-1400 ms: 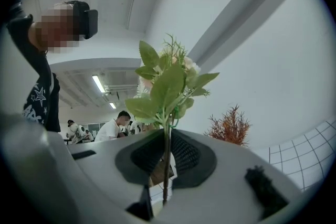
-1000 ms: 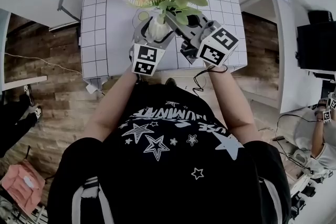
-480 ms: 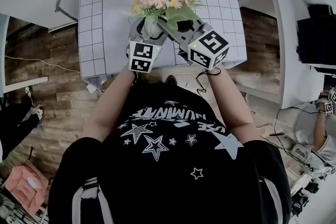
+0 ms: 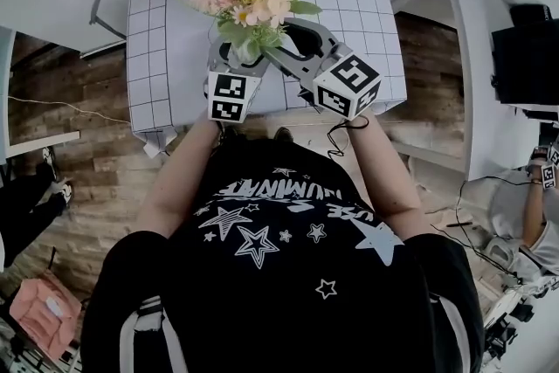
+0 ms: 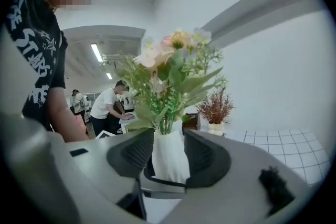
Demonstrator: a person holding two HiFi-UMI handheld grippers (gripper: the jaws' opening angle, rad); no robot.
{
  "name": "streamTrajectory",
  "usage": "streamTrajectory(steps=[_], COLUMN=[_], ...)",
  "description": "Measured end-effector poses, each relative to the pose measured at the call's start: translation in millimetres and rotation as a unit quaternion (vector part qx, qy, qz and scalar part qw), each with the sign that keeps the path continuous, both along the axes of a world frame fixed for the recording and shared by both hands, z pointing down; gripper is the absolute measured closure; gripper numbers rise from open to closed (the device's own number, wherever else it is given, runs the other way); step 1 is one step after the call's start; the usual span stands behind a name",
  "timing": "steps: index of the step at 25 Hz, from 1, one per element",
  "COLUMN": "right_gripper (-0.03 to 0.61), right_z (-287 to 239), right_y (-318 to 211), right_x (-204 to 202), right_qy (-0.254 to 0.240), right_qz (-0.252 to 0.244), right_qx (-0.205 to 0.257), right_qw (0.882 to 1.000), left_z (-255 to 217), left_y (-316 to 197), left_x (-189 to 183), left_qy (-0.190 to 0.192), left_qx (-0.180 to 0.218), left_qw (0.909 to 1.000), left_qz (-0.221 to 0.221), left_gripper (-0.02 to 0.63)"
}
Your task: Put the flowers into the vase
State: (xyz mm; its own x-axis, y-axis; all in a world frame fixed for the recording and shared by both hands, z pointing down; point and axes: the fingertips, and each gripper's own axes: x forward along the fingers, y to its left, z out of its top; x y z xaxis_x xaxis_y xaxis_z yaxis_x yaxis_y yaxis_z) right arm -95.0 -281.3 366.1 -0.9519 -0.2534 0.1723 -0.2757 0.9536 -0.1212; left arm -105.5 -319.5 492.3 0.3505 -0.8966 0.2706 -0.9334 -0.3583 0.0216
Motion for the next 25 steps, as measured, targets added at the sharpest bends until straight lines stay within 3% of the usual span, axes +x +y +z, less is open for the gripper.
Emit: streamTrajectory(steps=[11,14,17,21,25], right_gripper=[0.401,0.402,0.402,0.402,0.402], right_z=[16,19,21,26,30], right_y=[6,6,5,7,4], right_x=[32,43,53,66,82], right_qy=[0.006,0.006,0.002,0.001,-0.012], right_qz=[-0.003,-0.004,-0.005,-0.008,-0.009], right_qx=[-0.022,-0.025,-0.033,-0.041,-0.060], right_qw=[1.000,1.000,0.999,0.999,0.998], left_z=[5,8,10,12,17], left_y=[4,6,12,31,61], left_x=[-4,-3,-6,-19,-34], left_qy=[-0.022,-0.015,-0.002,0.003,0.035], left_qx=[0.006,-0.002,-0.013,-0.021,-0.049], left_qw=[0.9996,0.9997,0.9993,0.9967,0.9895], left_qz=[-0.015,-0.021,-0.035,-0.078,-0.131], left_gripper=[0.221,0.148,0.125,0.120,0.129])
